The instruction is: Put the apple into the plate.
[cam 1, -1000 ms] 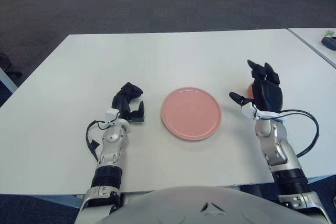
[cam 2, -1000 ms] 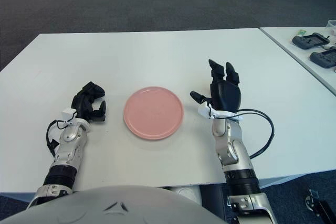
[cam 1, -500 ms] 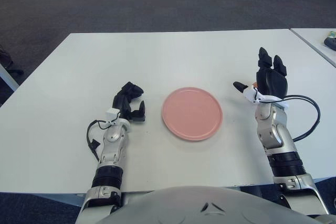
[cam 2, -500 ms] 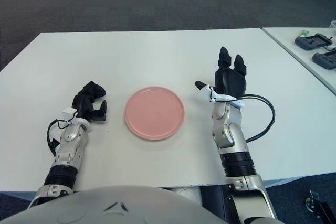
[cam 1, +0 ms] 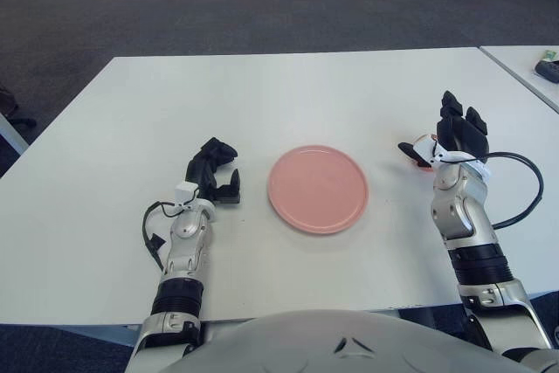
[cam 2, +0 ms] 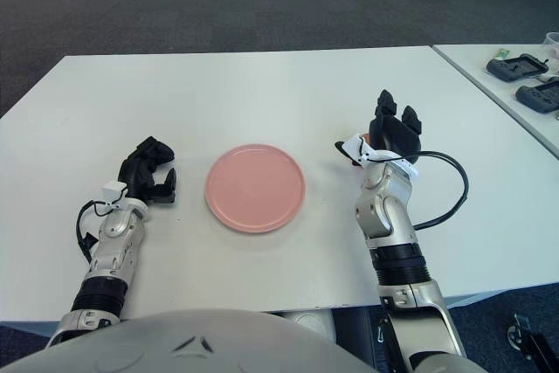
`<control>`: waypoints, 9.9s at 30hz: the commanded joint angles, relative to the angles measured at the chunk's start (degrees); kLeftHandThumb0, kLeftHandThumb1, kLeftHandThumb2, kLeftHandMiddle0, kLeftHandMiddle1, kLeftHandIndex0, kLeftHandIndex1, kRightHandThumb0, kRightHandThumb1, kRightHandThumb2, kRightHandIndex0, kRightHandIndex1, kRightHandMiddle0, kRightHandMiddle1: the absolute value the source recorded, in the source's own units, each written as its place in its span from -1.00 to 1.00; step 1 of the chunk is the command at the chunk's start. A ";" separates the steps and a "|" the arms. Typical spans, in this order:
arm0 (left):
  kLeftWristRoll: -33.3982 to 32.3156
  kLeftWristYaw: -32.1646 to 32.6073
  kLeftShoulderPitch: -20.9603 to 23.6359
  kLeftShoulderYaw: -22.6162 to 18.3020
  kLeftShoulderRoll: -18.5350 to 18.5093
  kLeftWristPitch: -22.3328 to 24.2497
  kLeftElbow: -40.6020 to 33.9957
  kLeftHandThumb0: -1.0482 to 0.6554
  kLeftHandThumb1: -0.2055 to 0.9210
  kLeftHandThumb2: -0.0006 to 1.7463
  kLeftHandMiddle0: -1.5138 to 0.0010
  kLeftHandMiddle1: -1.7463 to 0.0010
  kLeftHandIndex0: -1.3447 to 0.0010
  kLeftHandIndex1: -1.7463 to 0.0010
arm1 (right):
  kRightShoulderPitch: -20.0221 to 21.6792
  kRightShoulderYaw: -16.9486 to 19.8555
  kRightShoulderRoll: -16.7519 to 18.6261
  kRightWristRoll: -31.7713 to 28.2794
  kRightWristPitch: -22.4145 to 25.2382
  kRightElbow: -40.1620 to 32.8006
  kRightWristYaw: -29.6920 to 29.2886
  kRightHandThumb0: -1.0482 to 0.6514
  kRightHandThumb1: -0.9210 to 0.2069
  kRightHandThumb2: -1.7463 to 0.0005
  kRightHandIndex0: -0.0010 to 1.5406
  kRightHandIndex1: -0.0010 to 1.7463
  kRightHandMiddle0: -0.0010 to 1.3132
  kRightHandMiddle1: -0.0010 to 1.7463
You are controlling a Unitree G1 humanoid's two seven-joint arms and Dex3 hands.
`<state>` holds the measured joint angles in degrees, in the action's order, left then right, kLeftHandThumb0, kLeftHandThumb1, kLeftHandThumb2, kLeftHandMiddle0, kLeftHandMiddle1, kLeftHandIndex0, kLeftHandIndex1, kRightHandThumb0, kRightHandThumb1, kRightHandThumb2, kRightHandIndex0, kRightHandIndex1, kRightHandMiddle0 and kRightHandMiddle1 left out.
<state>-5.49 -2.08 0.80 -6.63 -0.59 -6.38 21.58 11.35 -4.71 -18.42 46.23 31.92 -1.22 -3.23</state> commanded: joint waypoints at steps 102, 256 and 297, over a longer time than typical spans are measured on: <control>0.44 1.81 -3.04 -0.66 1.29 1.02 2.30 0.22 -0.79 1.00 -0.22 -1.00 -0.08 -0.89 | 24.95 -8.09 -1.26 -16.08 -15.31 57.94 -13.66 0.23 0.67 -0.91 0.18 0.85 -0.03 1.00; 1.04 2.48 -3.75 -0.46 2.56 2.29 0.48 0.22 -0.79 1.00 -0.22 -1.00 -0.08 -0.89 | -1.49 -9.30 -0.78 -26.65 -49.63 1.99 17.89 -0.99 -0.52 0.20 -1.00 -1.00 -1.00 -1.00; 1.15 2.80 -3.25 -0.60 2.49 1.93 1.19 0.22 -0.79 1.00 -0.21 -1.00 -0.08 -0.89 | -3.59 6.95 24.47 -38.45 -54.63 20.79 -14.46 -0.20 -0.70 0.12 -0.40 0.61 -0.56 1.00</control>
<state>-4.24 0.34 -0.68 -7.37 1.63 -7.13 20.49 6.62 2.57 6.50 5.62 -22.08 18.04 -16.26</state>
